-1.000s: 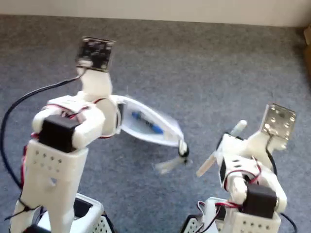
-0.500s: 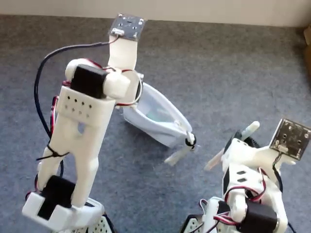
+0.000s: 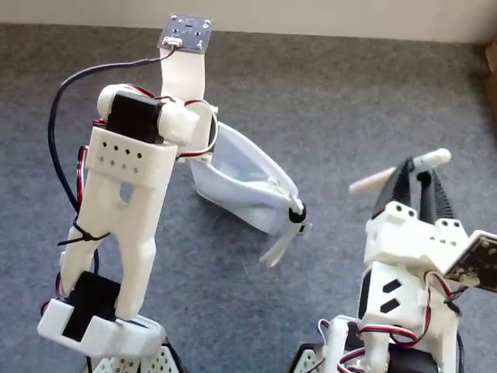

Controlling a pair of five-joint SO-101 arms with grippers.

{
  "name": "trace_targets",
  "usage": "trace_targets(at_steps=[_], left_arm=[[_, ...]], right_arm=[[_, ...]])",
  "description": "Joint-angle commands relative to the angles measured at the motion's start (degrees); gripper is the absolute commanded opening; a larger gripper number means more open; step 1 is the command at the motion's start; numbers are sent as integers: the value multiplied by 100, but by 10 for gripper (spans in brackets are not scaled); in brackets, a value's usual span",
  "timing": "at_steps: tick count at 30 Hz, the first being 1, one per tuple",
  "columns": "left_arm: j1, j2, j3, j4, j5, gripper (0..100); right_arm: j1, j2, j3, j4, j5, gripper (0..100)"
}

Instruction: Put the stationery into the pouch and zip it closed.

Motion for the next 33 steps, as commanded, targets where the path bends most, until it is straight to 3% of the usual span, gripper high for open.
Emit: trace_targets(at_steps=[1, 15, 28, 33], left_arm=[[-75, -4, -189, -9, 62, 59], [-75, 13, -189, -35, 53, 59], [-75, 13, -189, -35, 53, 59], [-75, 13, -189, -35, 53, 59]], right_arm=[[-541, -22, -286, -426, 70, 4], [-1648, -13, -312, -1956, 79, 4], [-1684, -13, -356, -2369, 44, 4], [-2448, -13, -541, -2369, 44, 4]])
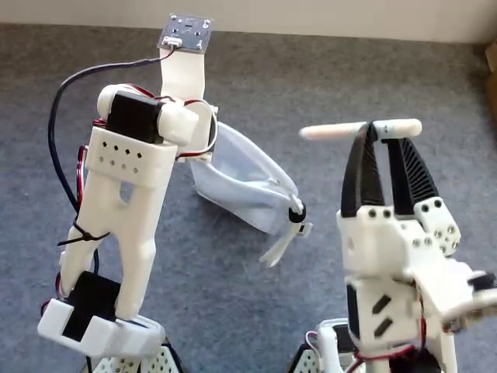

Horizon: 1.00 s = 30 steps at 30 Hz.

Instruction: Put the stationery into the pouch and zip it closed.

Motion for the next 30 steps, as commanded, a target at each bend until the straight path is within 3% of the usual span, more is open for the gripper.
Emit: trace_targets(at_steps=[1, 14, 22, 26, 30], left_arm=[[-75, 13, -189, -35, 53, 59], [-75, 22, -189, -35, 53, 59], [-75, 22, -189, -35, 44, 59], [-84, 22, -189, -35, 35, 59], [-84, 22, -189, -35, 26, 59]], right_arm=[[-523, -13, -356, -171, 44, 4], [-1552, -4, -303, -171, 79, 4], [-1569, 4, 330, -171, 105, 4], [-1569, 4, 690, -171, 668, 4], [-1578, -13, 954, -171, 738, 4]])
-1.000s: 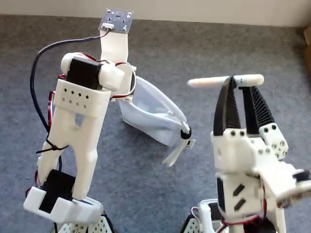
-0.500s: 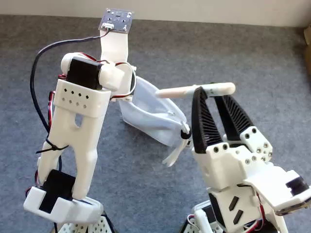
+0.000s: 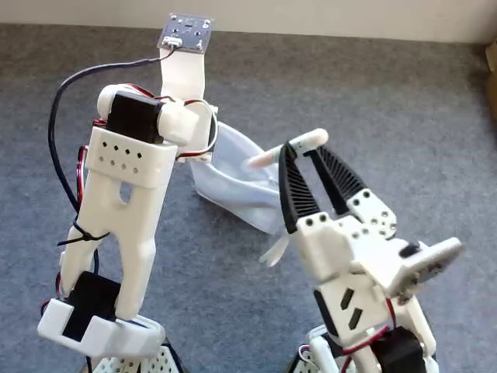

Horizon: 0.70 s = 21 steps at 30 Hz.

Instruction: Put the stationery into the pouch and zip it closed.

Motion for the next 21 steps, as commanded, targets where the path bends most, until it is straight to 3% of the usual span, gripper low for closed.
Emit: trace_targets(at_steps=[1, 13, 21], left_arm=[[-84, 22, -189, -35, 26, 59], [-92, 22, -180, -26, 18, 59], [-92, 22, -180, -26, 9, 59]], right_arm=[[-48, -22, 66, -154, 149, 4], [-734, -48, 242, -101, 176, 4], [-734, -48, 1209, 22, 949, 4]])
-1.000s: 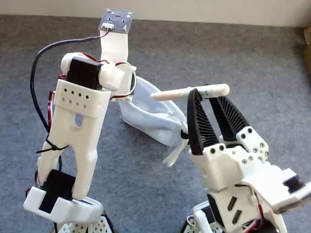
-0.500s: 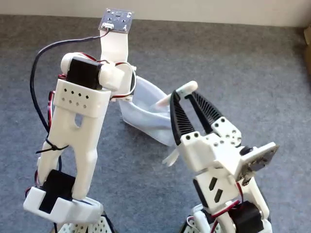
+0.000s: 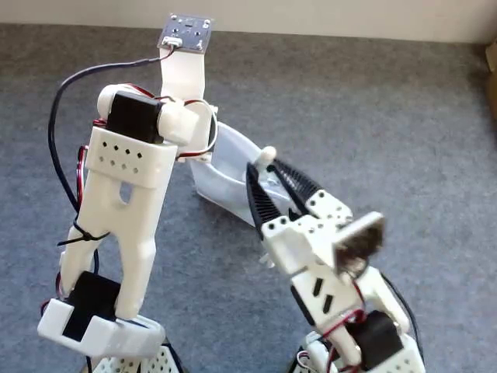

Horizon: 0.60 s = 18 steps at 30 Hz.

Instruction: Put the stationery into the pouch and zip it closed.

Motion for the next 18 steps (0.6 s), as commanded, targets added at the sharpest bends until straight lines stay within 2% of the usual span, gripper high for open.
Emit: trace_targets(at_steps=[1, 12, 18], left_arm=[[-92, 22, -180, -35, 9, 59], [-92, -22, 268, -369, 9, 59], [-92, -4, 268, -369, 9, 59]], right_arm=[[-75, -110, 127, 22, 193, 4], [-48, -110, 163, 40, 211, 14], [180, -119, 163, 48, 211, 177]])
